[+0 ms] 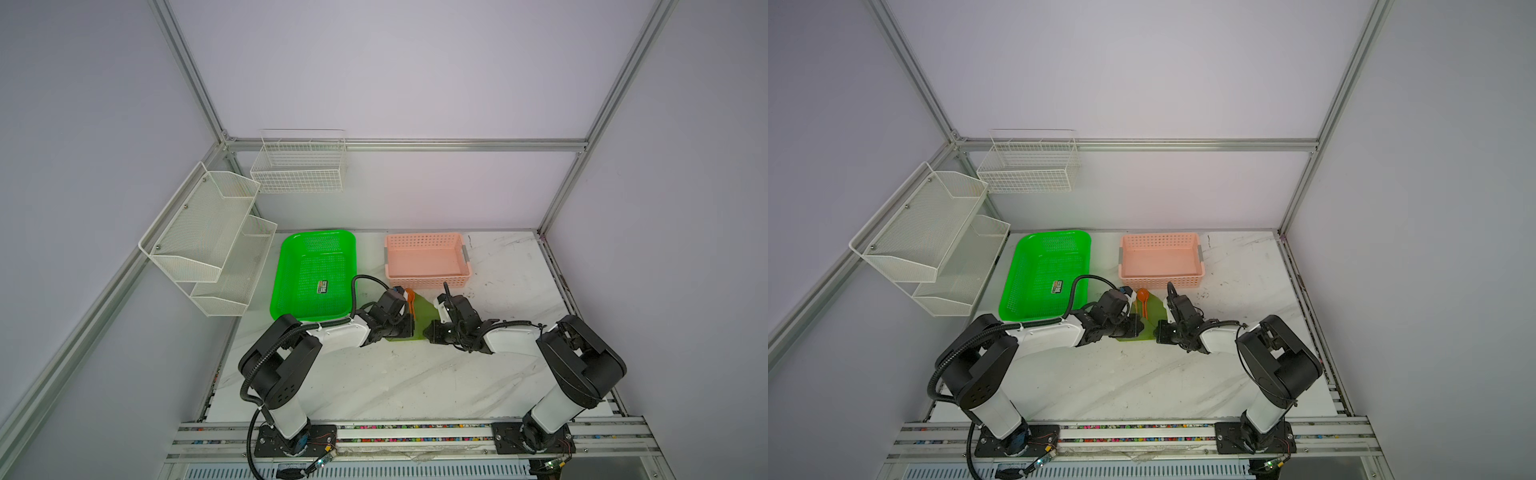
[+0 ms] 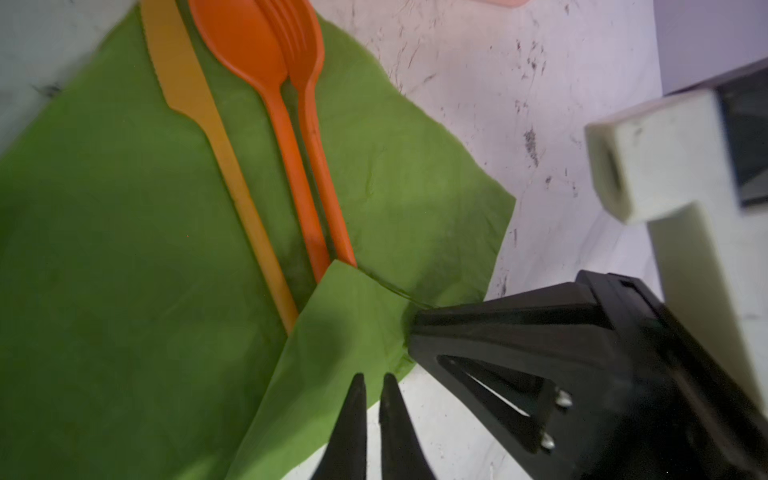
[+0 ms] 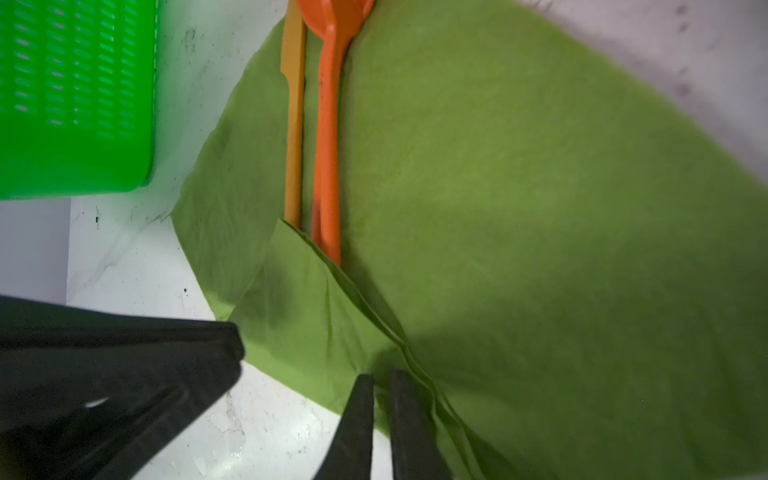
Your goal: Place the utensils on the paper napkin and roll it up
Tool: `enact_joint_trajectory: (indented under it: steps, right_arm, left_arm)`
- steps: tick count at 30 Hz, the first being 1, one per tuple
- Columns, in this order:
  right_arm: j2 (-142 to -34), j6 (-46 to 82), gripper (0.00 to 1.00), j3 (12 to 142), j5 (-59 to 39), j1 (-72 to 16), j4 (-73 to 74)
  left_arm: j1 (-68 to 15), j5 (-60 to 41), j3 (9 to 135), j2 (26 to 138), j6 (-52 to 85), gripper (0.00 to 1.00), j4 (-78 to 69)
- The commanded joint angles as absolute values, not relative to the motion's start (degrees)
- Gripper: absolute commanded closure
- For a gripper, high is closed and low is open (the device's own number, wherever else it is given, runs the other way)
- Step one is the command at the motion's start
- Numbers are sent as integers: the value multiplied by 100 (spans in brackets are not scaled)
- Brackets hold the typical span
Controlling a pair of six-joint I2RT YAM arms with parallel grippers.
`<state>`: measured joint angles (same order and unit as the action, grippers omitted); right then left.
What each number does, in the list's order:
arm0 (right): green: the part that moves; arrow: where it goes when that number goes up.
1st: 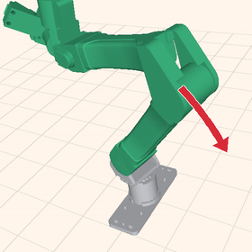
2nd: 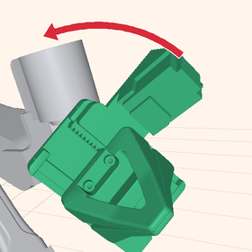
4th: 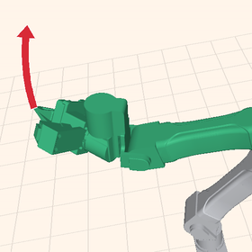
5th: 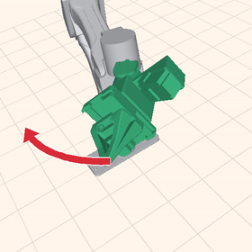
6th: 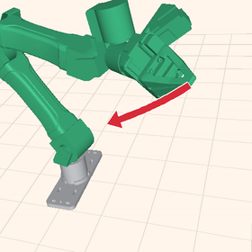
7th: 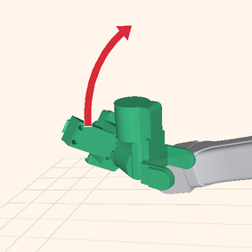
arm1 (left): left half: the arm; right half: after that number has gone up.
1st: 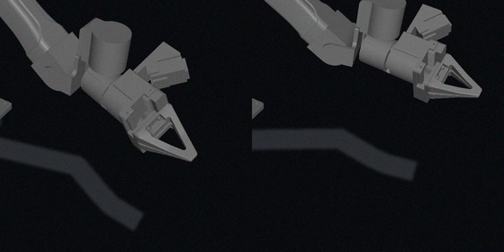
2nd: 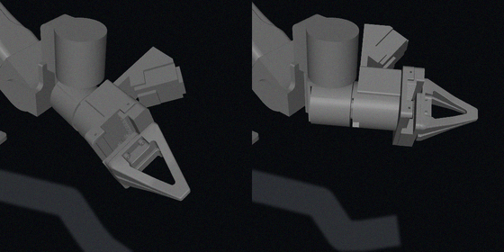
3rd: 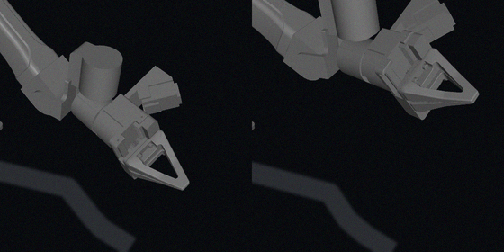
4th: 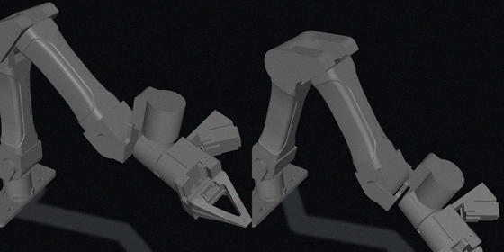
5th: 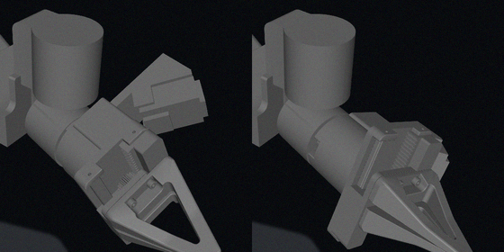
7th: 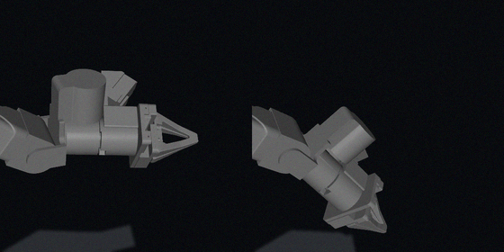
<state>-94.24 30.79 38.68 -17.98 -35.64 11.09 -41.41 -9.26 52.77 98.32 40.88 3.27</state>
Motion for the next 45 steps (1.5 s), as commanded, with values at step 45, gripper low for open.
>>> enact_joint_trajectory:
  steps: [45]
  right_arm:
    - [-9110,3125,85,3834,-1751,-3674,318]
  left_arm:
    - [-4032,-1331,5089,10573,4219,90,-699]
